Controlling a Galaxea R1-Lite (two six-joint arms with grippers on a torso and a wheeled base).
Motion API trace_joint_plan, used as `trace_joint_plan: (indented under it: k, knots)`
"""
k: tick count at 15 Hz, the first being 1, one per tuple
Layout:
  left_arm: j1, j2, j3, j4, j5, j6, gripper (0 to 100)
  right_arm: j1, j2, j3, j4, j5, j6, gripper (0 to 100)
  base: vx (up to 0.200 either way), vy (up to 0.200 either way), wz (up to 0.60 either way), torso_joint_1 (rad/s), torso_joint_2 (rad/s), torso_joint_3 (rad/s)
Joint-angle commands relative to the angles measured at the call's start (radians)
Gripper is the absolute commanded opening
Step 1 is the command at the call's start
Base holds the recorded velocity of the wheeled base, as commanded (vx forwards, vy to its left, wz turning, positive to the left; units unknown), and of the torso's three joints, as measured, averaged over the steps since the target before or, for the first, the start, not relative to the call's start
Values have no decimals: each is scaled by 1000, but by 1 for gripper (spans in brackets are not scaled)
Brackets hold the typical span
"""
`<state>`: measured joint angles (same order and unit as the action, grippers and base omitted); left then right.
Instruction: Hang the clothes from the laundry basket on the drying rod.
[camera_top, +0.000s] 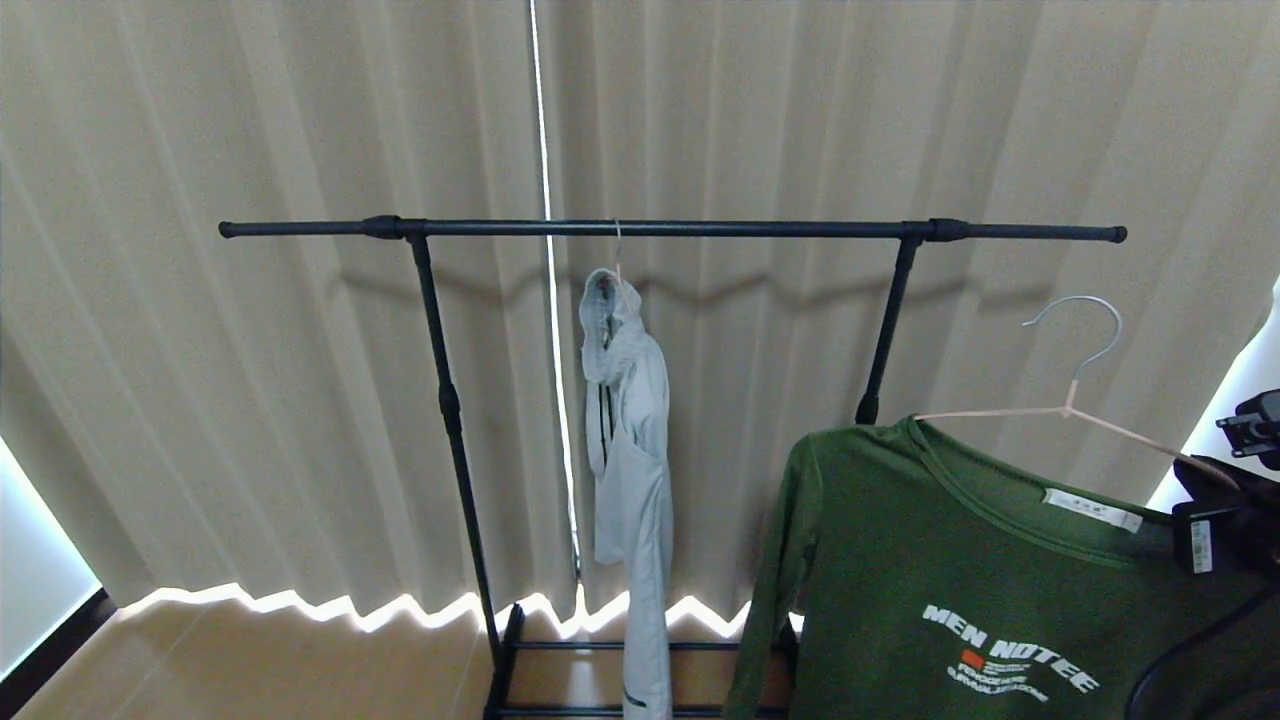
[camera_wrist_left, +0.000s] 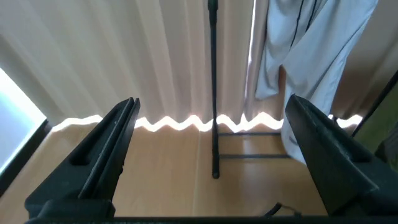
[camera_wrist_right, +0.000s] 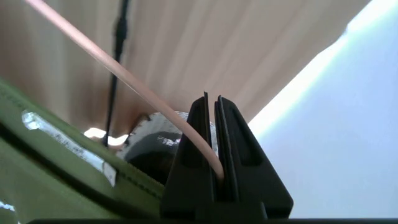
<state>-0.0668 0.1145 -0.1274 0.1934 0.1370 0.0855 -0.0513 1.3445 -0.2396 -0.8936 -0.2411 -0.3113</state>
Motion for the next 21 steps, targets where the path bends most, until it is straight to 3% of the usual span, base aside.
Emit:
trace_joint_plan:
  k: [1,3,4,9,14,21]
  knots:
    - [-1,-18,37,-28,-4,0,100,-7,-5,8,-1,0,0,0,0,0,0,0,0,0]
    - [-1,-16,112,-173,-85,28,100,-52,1,11,-1,2,0,0,0,0,0,0,0,0]
    - [1,-18,115,-187,-102,39,100,-56,-1,11,-1,2,0,0,0,0,0,0,0,0]
    - [-1,-19,117,-186,-128,23,100,-59,-18,5,-14,6,1,0,0,0,0,0,0,0]
    - [-1,-18,120,-183,-131,-38,100,-56,-54,9,-4,8,1,0,200,0,0,1,0,9]
    - [-1,-18,121,-181,-160,-40,100,-21,-47,11,-1,11,1,0,200,0,0,4,4,2]
